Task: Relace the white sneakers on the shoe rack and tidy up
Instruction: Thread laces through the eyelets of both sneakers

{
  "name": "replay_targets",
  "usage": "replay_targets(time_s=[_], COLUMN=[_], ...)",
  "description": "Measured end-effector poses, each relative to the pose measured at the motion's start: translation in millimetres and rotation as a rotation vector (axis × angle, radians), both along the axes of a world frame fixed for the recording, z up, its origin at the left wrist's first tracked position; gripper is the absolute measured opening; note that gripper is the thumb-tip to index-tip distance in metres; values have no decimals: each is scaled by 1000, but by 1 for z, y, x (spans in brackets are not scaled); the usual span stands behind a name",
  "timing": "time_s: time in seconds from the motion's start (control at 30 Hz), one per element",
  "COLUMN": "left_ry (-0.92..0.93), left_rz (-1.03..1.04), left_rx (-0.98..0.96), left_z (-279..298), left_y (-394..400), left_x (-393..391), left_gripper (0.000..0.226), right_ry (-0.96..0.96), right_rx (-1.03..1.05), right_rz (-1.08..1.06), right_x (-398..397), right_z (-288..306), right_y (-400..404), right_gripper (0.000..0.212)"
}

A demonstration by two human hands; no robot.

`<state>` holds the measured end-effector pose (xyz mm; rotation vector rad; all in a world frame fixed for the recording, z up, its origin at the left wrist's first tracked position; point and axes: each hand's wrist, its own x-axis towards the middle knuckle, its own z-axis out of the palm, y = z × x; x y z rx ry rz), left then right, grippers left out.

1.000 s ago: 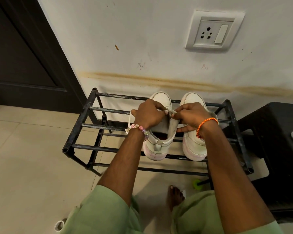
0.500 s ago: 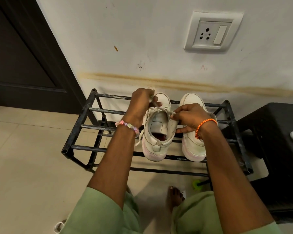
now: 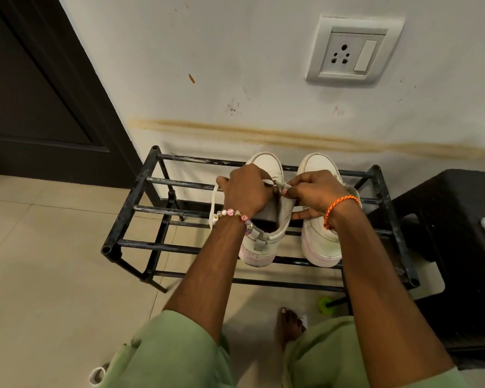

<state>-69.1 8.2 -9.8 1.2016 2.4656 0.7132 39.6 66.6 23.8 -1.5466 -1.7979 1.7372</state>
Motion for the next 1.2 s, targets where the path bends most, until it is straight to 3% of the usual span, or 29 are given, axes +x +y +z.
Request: replay_targets(time_s=[0.17,0.3,0.47,0.57,0.7,0.77,0.83,0.9,1.0,1.1,1.2], left_ry=[-347,-639,-954,-813,-744,-708,-552,-380,-239,-227,-354], left_rz=[-13,77,210,261,384,322,162,17,-38,-58,-34], left_rx=[128,316,384,347,386,362,288,191,92,121,145], left_z=[1,15,18,14,6,5,1,-2,-4,-6,-5], left_y=[-2,-8,-7,-3,0,-3,-5,-6,-5,-3,-1], left_x=[-13,-21,-20,-19,-25,-23,-21,-19,-14,-12,-12], left_gripper=[20,2,18,23,9,4,16,13,15,18,14], right_ry=[7,18,18,17,16,14,10,2,2,-7,3], right_rx=[-13,-22,-28,-30,-28,-24,-22,-12,-8,-5,-15], right_rz=[2,9,12,9,10,16,17,19,23,26,22], right_x=[2,2,2,1,2,2,2,2,2,1,1], right_z=[0,0,-1,-1,-1,-1,-1,-1,-1,-1,-1], right_y=[1,1,1,1,2,2,1,2,1,2,2], right_gripper=[15,17,16,16,16,16,16,16,15,16,16])
